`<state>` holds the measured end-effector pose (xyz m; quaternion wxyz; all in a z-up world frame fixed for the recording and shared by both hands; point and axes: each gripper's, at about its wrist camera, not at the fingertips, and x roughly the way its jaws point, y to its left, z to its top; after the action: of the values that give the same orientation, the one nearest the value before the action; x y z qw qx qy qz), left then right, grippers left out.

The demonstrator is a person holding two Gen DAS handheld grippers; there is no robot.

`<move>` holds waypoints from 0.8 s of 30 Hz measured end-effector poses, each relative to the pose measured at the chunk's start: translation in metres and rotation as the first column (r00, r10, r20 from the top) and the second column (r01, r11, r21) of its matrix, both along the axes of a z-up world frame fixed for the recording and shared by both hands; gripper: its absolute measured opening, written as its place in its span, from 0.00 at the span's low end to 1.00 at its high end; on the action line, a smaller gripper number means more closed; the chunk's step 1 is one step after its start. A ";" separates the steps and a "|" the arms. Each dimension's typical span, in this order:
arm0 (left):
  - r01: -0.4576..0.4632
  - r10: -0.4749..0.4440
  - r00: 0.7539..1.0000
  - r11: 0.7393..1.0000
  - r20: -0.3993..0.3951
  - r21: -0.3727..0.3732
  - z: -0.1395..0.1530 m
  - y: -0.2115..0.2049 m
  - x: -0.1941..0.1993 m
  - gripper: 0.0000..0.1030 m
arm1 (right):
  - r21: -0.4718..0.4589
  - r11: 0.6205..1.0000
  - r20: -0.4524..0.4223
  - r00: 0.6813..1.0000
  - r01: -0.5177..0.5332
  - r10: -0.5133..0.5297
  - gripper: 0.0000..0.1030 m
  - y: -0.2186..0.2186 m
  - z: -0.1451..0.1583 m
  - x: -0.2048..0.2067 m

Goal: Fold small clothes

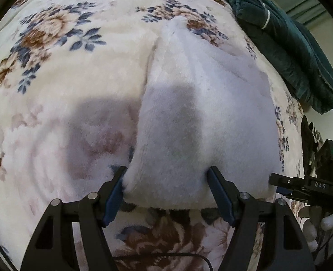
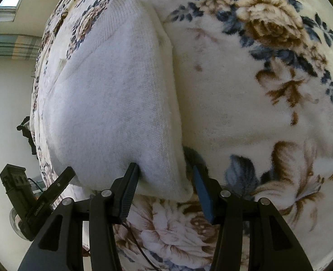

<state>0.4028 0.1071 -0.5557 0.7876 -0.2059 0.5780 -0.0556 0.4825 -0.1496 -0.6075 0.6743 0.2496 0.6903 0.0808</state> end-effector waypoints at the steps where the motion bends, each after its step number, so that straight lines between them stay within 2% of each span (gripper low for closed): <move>1: 0.002 -0.002 1.000 1.000 0.013 -0.007 0.001 0.000 0.000 0.66 | 0.001 1.000 -0.001 1.000 0.003 -0.003 0.51 0.000 0.000 0.000; 2: 0.002 -0.002 1.000 1.000 0.022 -0.008 0.003 0.001 0.000 0.66 | 0.006 1.000 -0.003 1.000 0.006 -0.006 0.51 0.000 0.000 0.000; 3: 0.005 -0.005 0.999 1.000 0.037 -0.010 0.005 0.001 0.000 0.52 | 0.010 1.000 -0.005 1.000 0.007 -0.007 0.51 0.001 0.000 0.000; 4: 0.012 -0.012 0.999 1.000 0.050 -0.014 0.007 0.001 0.000 0.25 | 0.009 1.000 -0.006 1.000 0.007 -0.007 0.51 0.002 -0.001 0.000; 5: 0.018 -0.017 0.998 1.000 0.060 -0.017 0.008 0.002 0.001 0.21 | 0.008 1.000 -0.005 1.000 0.006 -0.006 0.51 0.003 0.000 0.000; 7: 0.033 -0.031 0.996 0.999 0.078 -0.031 0.012 0.004 0.001 0.17 | -0.004 1.000 0.019 1.000 -0.017 0.017 0.40 0.009 0.003 -0.001; 8: 0.023 -0.021 0.996 0.999 0.082 -0.029 0.013 0.007 0.000 0.16 | -0.018 0.999 0.037 0.999 -0.028 0.029 0.24 0.011 0.006 -0.001; 9: 0.017 -0.013 0.997 0.998 0.076 -0.052 0.012 0.012 0.001 0.16 | -0.042 0.999 0.052 0.998 -0.030 0.033 0.16 0.012 0.009 -0.001; 11: -0.017 0.021 0.998 0.997 0.054 -0.075 0.007 0.024 0.001 0.16 | -0.082 0.996 0.061 0.997 -0.036 0.041 0.10 0.010 0.011 0.001; 13: -0.032 0.037 0.999 0.987 0.028 -0.159 0.004 0.031 0.000 0.17 | -0.073 0.995 0.051 0.997 -0.062 0.066 0.09 0.010 0.008 0.005; 15: -0.059 0.061 0.998 0.972 0.000 -0.227 0.009 0.035 -0.001 0.25 | -0.035 0.997 0.034 0.997 -0.073 0.075 0.10 0.009 0.006 0.009; 17: -0.085 0.091 0.996 0.944 0.005 -0.319 0.020 0.047 -0.005 0.53 | 0.022 0.998 0.010 0.998 -0.067 0.067 0.15 0.002 0.004 0.014; 18: -0.107 0.120 0.993 0.933 0.017 -0.344 0.025 0.054 -0.008 0.71 | 0.066 0.997 -0.003 0.999 -0.047 0.047 0.32 -0.005 0.004 0.017; 19: -0.134 0.161 0.986 0.916 0.039 -0.379 0.030 0.065 -0.009 0.74 | 0.095 0.995 -0.005 1.000 -0.016 0.017 0.47 -0.014 0.004 0.019; 20: -0.148 0.185 0.982 0.900 0.050 -0.409 0.030 0.071 -0.007 0.75 | 0.132 0.991 0.008 0.999 0.034 -0.035 0.71 -0.027 0.005 0.022; 21: -0.161 0.201 0.978 0.890 0.052 -0.427 0.028 0.078 0.000 0.75 | 0.163 0.985 0.016 0.998 0.060 -0.064 0.78 -0.034 0.003 0.025; 22: -0.156 0.201 0.978 0.881 0.055 -0.446 0.022 0.083 0.011 0.75 | 0.205 0.976 0.009 0.997 0.078 -0.081 0.78 -0.040 -0.002 0.030; 24: -0.135 0.175 0.983 0.881 0.048 -0.453 0.006 0.084 0.036 0.75 | 0.281 0.954 -0.018 0.995 0.104 -0.103 0.78 -0.047 -0.020 0.046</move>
<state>0.4387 0.1911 -0.5493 0.7455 -0.4245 0.4964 -0.1330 0.5283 -0.1969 -0.6277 0.6343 0.3787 0.6588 0.1423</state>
